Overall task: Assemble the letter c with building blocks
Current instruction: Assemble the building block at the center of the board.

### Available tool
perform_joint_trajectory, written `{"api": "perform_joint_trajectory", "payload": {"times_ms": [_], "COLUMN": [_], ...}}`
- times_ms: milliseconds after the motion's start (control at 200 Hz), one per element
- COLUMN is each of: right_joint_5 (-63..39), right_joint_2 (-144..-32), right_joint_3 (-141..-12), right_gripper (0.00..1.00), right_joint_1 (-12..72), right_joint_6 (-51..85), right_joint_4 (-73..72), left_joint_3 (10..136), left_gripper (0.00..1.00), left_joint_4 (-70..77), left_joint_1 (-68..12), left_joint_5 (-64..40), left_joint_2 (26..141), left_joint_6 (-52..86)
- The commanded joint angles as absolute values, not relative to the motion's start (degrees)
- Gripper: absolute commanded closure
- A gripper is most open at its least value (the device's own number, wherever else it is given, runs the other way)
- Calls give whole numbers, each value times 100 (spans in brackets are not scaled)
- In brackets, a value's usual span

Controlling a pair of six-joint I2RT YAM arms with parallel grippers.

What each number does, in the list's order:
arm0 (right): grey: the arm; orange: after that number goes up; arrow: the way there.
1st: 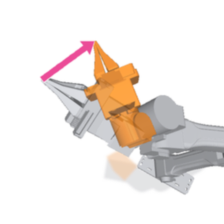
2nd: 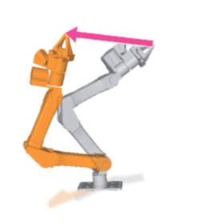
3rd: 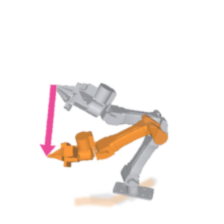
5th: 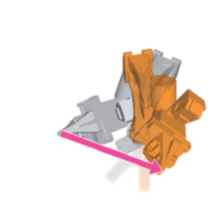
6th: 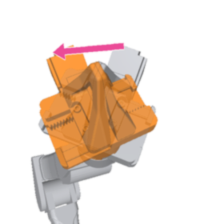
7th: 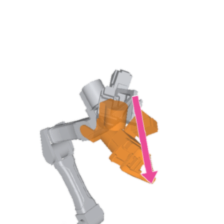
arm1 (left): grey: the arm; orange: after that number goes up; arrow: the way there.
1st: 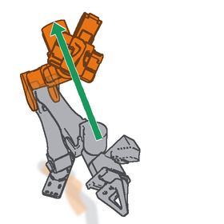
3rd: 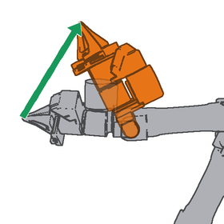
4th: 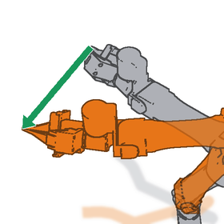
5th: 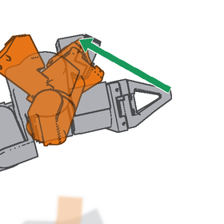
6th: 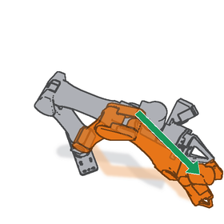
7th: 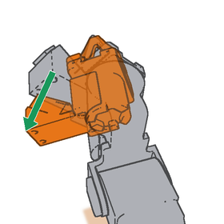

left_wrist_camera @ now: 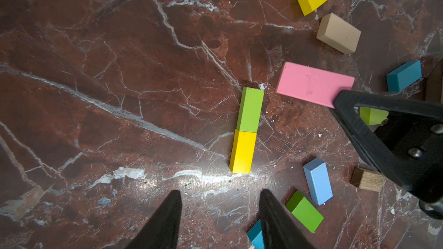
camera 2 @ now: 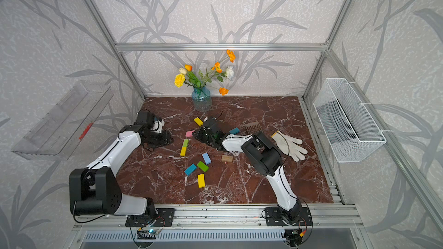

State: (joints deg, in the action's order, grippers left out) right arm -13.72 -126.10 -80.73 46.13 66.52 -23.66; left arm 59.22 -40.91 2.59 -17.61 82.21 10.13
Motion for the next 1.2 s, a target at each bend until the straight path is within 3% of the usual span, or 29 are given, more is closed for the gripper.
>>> {"api": "perform_joint_trajectory", "payload": {"times_ms": [0, 1195], "right_joint_5": [-1231, -927], "right_joint_2": [-12755, -13202], "right_joint_3": [-8354, -9343], "right_gripper": [85, 82], "right_joint_1": [4663, 4849], "right_joint_6": [6584, 6329], "right_joint_4": [-2308, -1257], "left_joint_3": [6078, 5977], "left_gripper": [47, 46], "left_joint_4": [-4314, -4196], "left_joint_1": [281, 281], "left_joint_5": [-1704, -2057], "left_joint_2": [8340, 8298], "left_joint_6": [933, 1061]}}
